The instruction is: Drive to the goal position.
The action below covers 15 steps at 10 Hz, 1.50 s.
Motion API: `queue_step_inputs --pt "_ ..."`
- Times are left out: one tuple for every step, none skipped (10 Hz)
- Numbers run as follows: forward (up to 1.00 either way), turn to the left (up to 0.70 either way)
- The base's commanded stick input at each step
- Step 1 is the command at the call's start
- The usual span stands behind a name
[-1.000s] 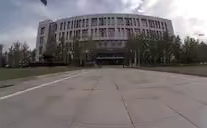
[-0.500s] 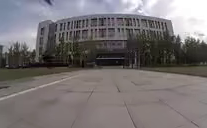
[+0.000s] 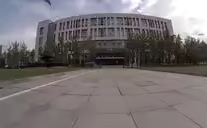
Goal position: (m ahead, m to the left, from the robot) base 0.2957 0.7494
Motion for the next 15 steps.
queue_step_inputs --pt "0.31 0.00" --pt "0.32 0.00" --pt "0.32 0.00" --pt "0.32 0.00" --pt "0.32 0.00" --pt "0.31 0.00" --pt "0.31 0.00" --pt "0.31 0.00" --pt "0.30 0.00" --pt "0.30 0.00" --pt "0.31 0.00" --pt "0.31 0.00" --pt "0.30 0.00" --pt "0.29 0.00" --pt "0.29 0.00"
